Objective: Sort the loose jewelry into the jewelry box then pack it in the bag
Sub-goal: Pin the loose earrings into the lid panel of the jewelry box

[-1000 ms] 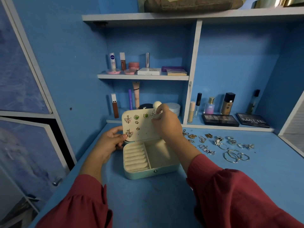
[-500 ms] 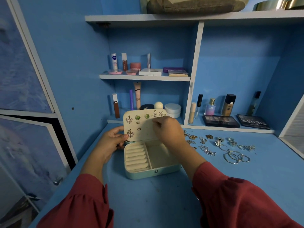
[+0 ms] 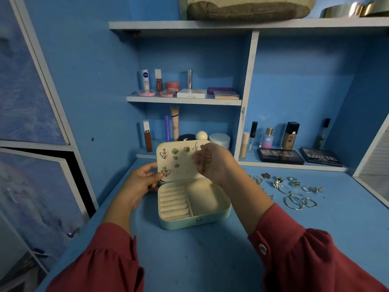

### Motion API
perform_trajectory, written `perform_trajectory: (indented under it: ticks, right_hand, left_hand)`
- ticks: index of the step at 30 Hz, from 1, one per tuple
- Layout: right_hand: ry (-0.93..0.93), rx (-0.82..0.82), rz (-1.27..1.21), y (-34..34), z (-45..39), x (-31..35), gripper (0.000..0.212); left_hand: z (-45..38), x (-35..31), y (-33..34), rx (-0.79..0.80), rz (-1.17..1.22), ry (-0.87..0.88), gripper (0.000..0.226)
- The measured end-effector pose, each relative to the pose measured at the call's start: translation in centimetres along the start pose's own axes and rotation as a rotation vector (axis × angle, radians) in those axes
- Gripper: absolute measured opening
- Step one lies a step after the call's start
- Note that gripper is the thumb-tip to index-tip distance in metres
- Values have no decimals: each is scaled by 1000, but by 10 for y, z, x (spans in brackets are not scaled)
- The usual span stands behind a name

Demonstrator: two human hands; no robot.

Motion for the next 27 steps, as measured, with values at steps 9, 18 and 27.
perform_trajectory:
  ticks: [9,18,27]
  right_hand:
    - [141,66,-287,-8,9,5,21]
    - [130,141,-268,-21,16,2,35]
    - [109,258,-89,-42,21,-10,35]
  left_hand:
    - [1,0,-1,-5,0,-7,31]
    - [6,-3,-1,24,18,-40,27]
    - [14,-5,0,68,39,-73,21]
Point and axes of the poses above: each hand's wrist, its own z-axis away from the middle knuckle, its own y-axis out of the palm, x = y × z, the point moved 6 cm from there along -z, towards the middle knuckle, and after that the axes turned 11 degrees about z, right-handed, at the moved point
